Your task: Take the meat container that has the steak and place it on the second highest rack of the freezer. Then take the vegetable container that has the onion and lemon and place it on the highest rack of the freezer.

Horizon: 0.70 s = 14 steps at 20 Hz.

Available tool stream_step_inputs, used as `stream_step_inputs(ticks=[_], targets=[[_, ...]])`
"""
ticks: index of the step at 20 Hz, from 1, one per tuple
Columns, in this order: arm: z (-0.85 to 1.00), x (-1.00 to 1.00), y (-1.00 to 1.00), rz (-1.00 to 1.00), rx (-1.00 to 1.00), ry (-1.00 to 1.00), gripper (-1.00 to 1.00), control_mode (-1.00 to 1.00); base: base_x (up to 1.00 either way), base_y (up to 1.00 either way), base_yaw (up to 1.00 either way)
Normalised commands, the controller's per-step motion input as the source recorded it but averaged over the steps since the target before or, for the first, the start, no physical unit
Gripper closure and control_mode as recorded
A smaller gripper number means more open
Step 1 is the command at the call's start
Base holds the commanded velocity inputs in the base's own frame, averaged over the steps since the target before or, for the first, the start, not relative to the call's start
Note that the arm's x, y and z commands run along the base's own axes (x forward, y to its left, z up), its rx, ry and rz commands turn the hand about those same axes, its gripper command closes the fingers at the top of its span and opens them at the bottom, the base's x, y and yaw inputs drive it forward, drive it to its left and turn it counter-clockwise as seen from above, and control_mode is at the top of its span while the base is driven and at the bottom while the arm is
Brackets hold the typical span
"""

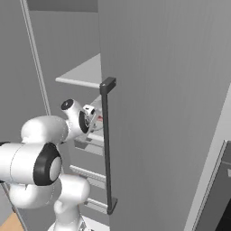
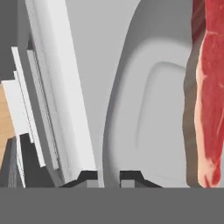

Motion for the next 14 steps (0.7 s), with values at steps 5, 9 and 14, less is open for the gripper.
stream_step_inputs(ticks=[5, 9, 14], targets=[[-0.38, 0.5, 0.0, -0.03, 0.0, 0.0, 1.0, -1.0, 0.0, 0.0, 0.0], [-0.25, 0.49, 0.0, -0.03, 0.0, 0.0, 1.0, -1.0, 0.0, 0.0, 0.0], [-0.07, 0.3, 0.0, -0.02, 0.0, 0.0, 1.0, -1.0, 0.0, 0.0, 0.0]])
